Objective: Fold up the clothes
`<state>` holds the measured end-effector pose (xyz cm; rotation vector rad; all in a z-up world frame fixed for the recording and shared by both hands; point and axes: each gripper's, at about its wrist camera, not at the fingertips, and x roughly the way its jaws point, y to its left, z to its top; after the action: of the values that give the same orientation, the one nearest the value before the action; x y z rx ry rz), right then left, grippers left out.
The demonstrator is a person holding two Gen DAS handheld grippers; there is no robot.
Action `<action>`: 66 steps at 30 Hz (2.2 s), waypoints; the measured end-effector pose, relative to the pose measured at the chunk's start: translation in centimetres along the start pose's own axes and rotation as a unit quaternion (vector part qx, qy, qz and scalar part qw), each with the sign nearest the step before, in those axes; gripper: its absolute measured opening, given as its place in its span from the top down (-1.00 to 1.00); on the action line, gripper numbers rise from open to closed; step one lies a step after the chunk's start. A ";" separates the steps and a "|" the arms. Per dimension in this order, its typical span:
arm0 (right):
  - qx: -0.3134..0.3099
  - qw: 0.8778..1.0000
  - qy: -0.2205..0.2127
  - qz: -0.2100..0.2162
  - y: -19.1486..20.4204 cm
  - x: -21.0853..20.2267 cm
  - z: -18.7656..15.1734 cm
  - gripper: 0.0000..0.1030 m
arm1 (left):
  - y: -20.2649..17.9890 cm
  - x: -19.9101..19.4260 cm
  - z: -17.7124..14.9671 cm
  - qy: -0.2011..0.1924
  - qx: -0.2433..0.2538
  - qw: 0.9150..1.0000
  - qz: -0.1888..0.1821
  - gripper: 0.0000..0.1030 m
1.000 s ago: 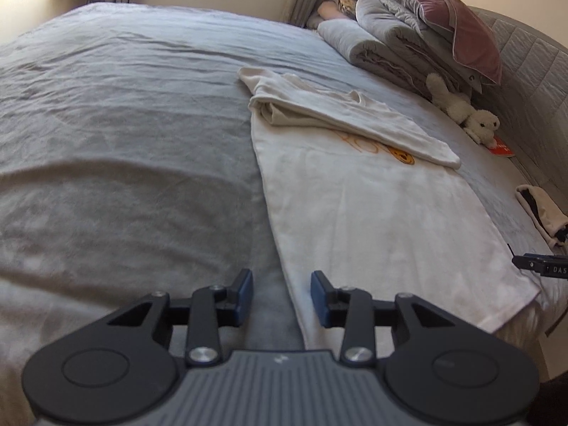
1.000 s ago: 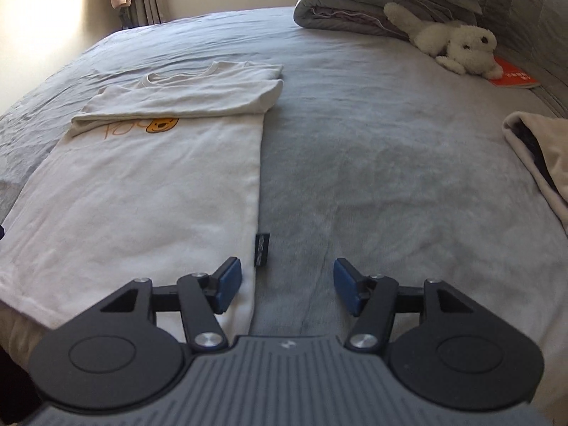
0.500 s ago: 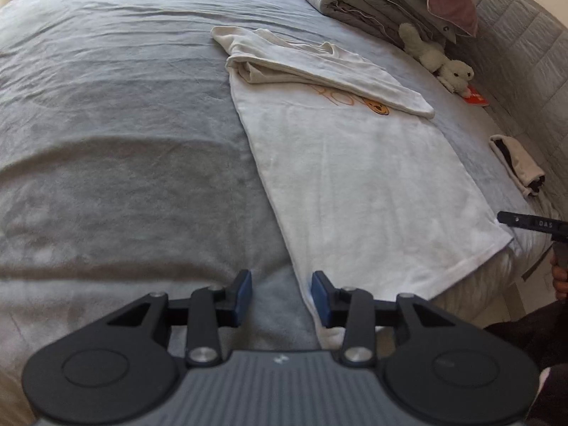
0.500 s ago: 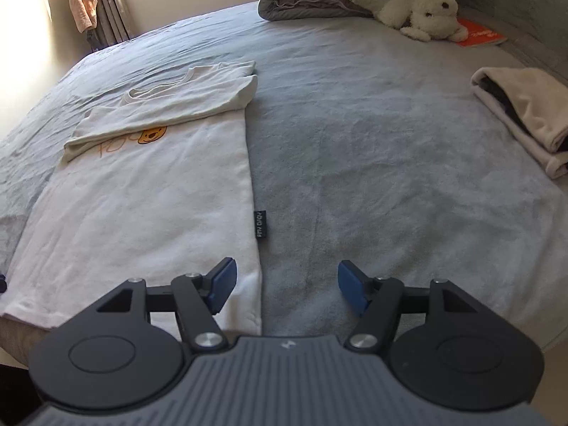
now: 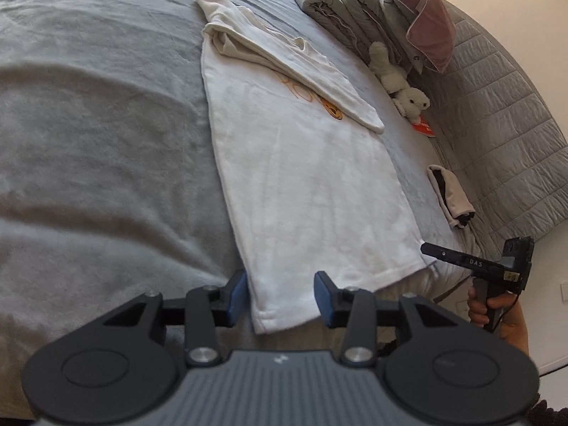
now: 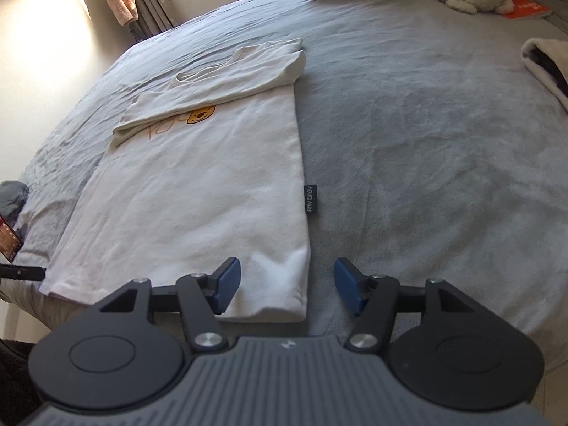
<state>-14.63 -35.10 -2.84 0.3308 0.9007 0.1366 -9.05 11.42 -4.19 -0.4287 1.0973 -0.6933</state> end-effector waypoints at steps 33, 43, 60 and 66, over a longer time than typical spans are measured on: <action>0.157 0.978 -0.021 0.137 -2.9 -1.5 1.8 0.80 | 2.1 -0.4 1.7 -0.028 -0.122 0.984 -0.131 0.71; 0.218 0.969 -0.042 0.108 -2.6 0.7 7.1 0.80 | 4.5 1.1 6.1 -0.090 -0.274 0.949 -0.126 0.73; 0.251 0.961 -0.067 0.091 -3.7 4.8 8.9 0.72 | 5.9 3.0 10.1 -0.153 -0.298 0.938 -0.087 0.34; 0.231 0.962 -0.114 0.088 -3.5 3.0 9.0 -0.03 | 3.9 1.4 10.9 -0.185 -0.213 0.959 -0.036 0.10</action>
<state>-5.74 -39.63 -1.10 0.8468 0.6665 0.0477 2.46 13.06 -3.08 -0.9329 0.8718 -0.4122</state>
